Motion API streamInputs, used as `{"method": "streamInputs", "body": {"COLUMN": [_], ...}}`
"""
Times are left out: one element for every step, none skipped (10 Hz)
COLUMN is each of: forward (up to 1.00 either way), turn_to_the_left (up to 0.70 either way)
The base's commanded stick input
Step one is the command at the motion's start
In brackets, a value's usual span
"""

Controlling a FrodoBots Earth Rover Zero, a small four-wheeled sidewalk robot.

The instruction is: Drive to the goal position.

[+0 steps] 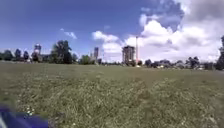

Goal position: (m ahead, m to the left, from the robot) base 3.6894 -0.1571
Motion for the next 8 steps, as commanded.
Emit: {"method": "streamInputs", "body": {"forward": [0.70, 0.70, 0.70, 0.70, 0.70, 0.70, 0.70, 0.70], "turn_to_the_left": [0.00, 0.00, 0.00, 0.00, 0.00, 0.00, 0.00, 0.00]}}
